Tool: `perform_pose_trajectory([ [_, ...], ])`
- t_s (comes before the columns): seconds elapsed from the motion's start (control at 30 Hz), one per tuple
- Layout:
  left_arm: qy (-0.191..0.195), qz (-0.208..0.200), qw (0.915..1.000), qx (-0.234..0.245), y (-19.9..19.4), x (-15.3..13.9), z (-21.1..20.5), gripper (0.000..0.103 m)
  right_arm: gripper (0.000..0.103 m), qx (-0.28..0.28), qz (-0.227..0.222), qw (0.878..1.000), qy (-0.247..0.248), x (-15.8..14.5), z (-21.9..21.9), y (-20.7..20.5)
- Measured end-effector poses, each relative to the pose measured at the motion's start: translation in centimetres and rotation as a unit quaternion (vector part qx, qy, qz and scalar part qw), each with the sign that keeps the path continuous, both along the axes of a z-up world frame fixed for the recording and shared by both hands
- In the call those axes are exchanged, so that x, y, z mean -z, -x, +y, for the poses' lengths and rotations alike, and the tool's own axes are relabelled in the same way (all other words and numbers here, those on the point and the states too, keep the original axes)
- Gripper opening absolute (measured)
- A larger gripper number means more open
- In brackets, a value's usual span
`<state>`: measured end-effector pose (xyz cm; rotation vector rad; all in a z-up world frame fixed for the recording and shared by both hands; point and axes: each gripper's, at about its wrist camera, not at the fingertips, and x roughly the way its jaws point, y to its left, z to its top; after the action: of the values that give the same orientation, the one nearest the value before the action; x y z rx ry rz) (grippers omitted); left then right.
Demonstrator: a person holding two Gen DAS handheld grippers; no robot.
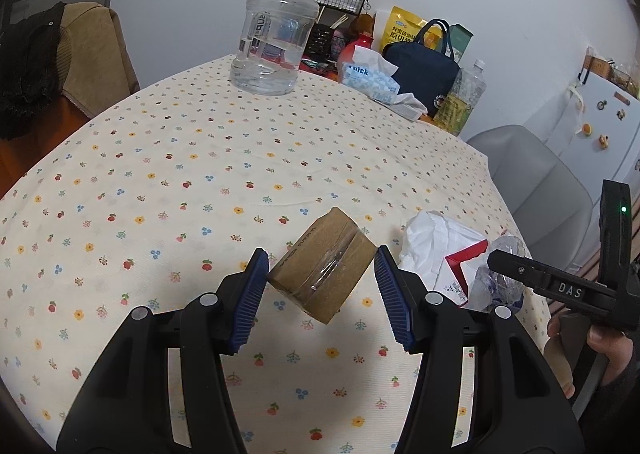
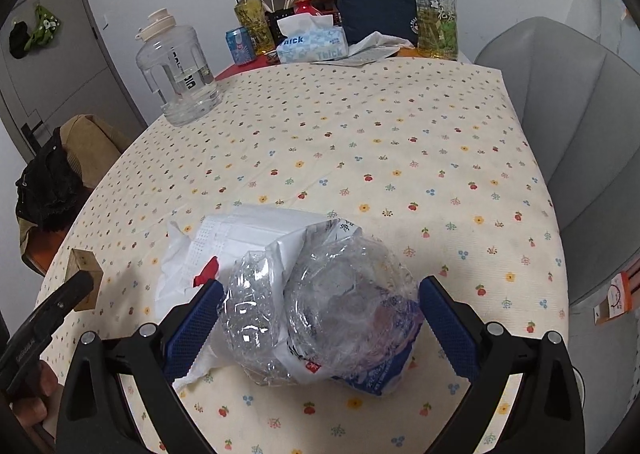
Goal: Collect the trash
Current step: 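Grasp the small cardboard box with the left tool while the right tool grasps the clear plastic bag, then carry the cardboard box and plastic bag with both tools over the bin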
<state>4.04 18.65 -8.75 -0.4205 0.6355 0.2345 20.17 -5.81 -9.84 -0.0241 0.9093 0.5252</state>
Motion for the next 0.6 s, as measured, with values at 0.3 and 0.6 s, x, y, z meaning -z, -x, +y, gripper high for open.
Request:
perform_pose_trajectory([
  [0.3,-0.004,-0.002,1.0000,0.003,-0.1,-0.5,-0.5,0.055,0.092,-0.021,-0.033,0.999,0.006,-1.8,-0.5,1.7],
  [0.6,-0.011,-0.013,0.9997,0.018,0.0,-1.8,-2.1,0.055,0.092,-0.030,-0.064,0.997,-0.019,-4.7,-3.2,5.0],
])
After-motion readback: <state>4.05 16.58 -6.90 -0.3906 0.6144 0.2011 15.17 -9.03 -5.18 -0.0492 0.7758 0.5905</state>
